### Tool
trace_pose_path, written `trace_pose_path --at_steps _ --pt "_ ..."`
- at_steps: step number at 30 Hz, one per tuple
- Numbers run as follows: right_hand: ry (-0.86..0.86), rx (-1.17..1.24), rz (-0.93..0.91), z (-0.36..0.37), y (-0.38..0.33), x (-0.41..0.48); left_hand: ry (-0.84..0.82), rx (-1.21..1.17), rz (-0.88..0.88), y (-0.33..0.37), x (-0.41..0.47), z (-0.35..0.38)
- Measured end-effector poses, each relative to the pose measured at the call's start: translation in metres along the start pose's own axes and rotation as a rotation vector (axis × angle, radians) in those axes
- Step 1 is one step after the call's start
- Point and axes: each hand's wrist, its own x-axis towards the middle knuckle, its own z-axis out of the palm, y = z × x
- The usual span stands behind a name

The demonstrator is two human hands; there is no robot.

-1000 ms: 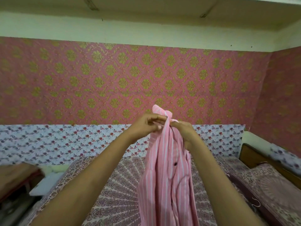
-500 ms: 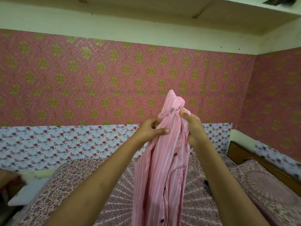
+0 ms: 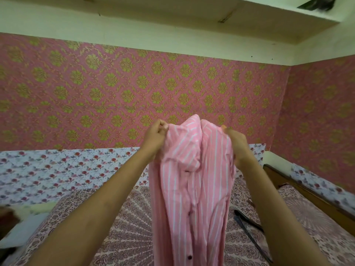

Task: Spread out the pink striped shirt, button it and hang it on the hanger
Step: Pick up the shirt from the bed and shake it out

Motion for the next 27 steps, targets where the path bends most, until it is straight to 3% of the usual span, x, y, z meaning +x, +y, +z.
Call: trace_pose_path --at_steps 2,8,12,14,17,20,23,25,27 --pt "0.016 -0.054 -0.007 -0.009 -0.012 0.001 0.028 -0.023 0.06 0.006 0.004 -0.008" --pt "0.072 -0.38 -0.329 -0.046 -0.051 -0.003 -0.348 0.012 0.121 0.055 0.002 -0.054" --pt "0.037 -0.416 -0.505 -0.061 -0.085 -0.014 -0.582 0.059 0.204 0.084 0.0 -0.092" --pt "-0.066 -0.341 -0.528 -0.061 -0.095 -0.022 -0.569 0.024 0.226 0.087 0.001 -0.1" --pt "-0.041 -0.45 -0.559 -0.055 -0.081 -0.018 -0.358 0.04 0.203 0.073 0.009 -0.089" --pt "0.049 -0.728 -0.547 -0.043 -0.045 -0.006 -0.239 0.223 0.194 0.037 0.019 -0.076" --pt "0.051 -0.784 -0.484 -0.036 -0.021 -0.012 -0.241 0.274 0.165 0.009 0.018 -0.072" --pt "-0.121 -0.607 -0.325 -0.036 -0.014 -0.025 -0.357 0.229 0.139 0.002 0.007 -0.075" --pt "-0.399 -0.369 -0.121 -0.04 -0.012 -0.04 -0.631 0.036 0.061 0.001 -0.011 -0.082"
